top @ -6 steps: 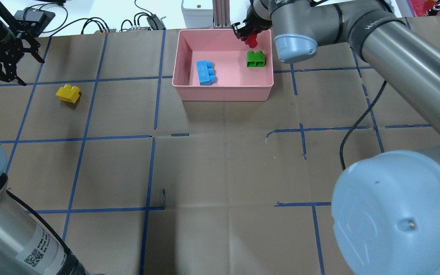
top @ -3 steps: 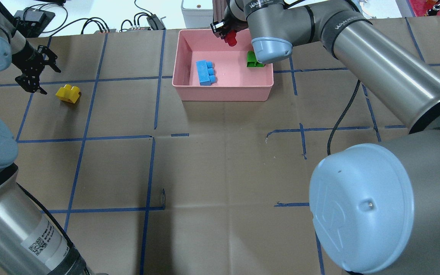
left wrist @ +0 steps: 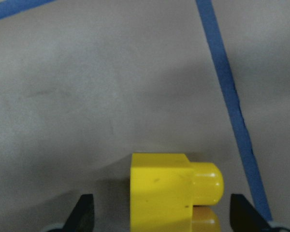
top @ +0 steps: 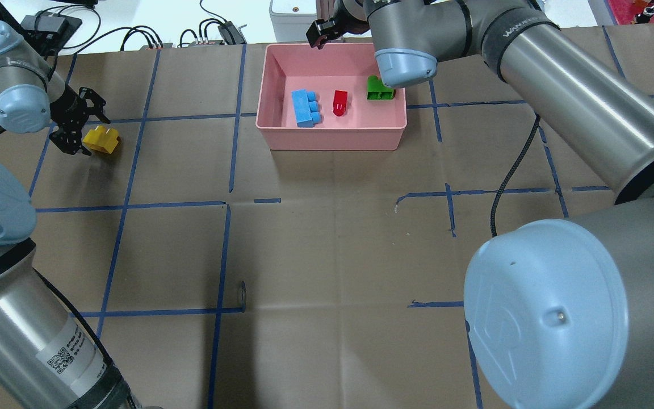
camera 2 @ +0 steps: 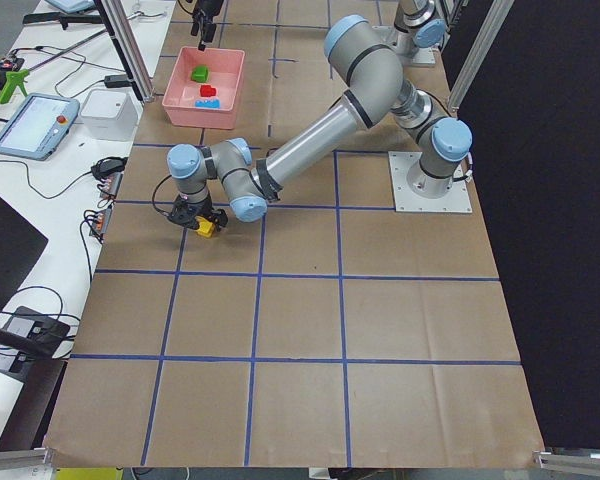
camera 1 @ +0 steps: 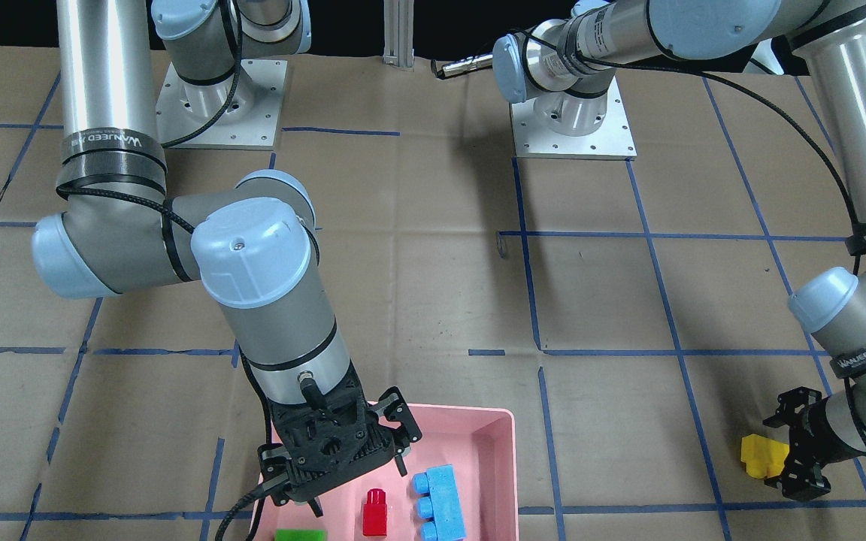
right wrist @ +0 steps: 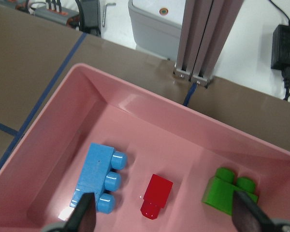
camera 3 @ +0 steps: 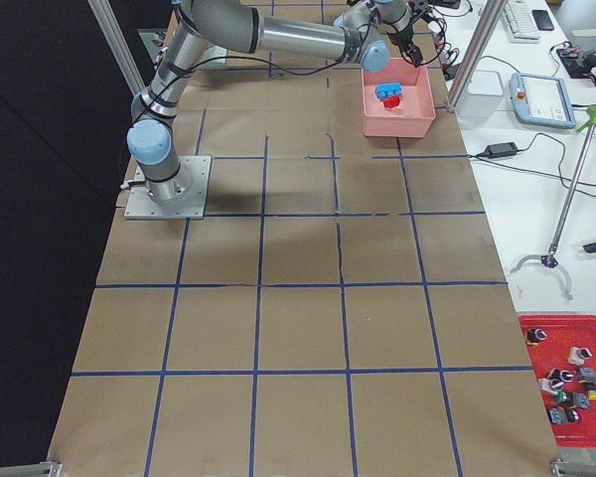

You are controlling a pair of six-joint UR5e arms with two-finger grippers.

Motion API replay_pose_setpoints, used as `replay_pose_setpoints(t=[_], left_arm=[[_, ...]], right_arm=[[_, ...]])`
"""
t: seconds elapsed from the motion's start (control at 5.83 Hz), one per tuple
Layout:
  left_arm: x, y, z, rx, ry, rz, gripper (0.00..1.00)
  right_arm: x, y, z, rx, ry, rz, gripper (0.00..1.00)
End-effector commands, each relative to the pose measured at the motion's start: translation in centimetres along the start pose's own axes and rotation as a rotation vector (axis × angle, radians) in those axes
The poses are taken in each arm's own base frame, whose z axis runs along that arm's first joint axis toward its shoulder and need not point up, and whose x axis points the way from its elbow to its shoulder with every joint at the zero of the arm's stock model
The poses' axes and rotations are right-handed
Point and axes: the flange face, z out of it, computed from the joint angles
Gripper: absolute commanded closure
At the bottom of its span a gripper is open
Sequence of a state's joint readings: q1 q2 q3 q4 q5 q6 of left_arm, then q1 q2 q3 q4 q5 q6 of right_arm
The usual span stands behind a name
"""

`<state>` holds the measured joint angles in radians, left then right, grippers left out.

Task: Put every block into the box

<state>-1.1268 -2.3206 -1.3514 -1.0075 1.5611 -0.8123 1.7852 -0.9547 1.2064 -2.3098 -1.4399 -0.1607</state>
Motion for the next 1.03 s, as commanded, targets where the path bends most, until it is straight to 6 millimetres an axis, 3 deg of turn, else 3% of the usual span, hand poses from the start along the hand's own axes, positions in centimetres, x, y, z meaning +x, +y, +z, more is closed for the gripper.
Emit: replay_pose_setpoints(t=[0.0, 0.17, 0.34, 0.51, 0.69, 0.86], left_arm=[[0.1, 0.5, -0.4, -0.028, 0.04, 0.002, 0.19], [0.1, 0.4, -0.3, -0.033, 0.043, 0.0, 0.36], [-0.1, 0.1, -0.4, -0.027, 0.044, -0.004, 0.42], [-0.1, 0.1, -0.3, -0.027, 0.044, -0.001, 0.46], [-0.1, -0.1, -0.5, -0.022, 0.052, -0.001, 0.54], [0.1, -0.2, -1.0, -0.022, 0.067, 0.0, 0.64]], right_arm=[[1.7, 1.4, -6.2, -0.162, -0.011, -0.001, 0.0], [2.4, 3.0, -10.1, -0.293, 0.012, 0.029, 0.0], [1.7, 4.2, -14.8, -0.336, 0.045, 0.037, 0.0], [0.5, 6.0, -20.0, -0.392, 0.059, 0.157, 0.0], [0.1, 7.9, -22.6, -0.444, 0.118, 0.222, 0.0], [0.0, 10.6, -23.0, -0.473, 0.156, 0.261, 0.01]])
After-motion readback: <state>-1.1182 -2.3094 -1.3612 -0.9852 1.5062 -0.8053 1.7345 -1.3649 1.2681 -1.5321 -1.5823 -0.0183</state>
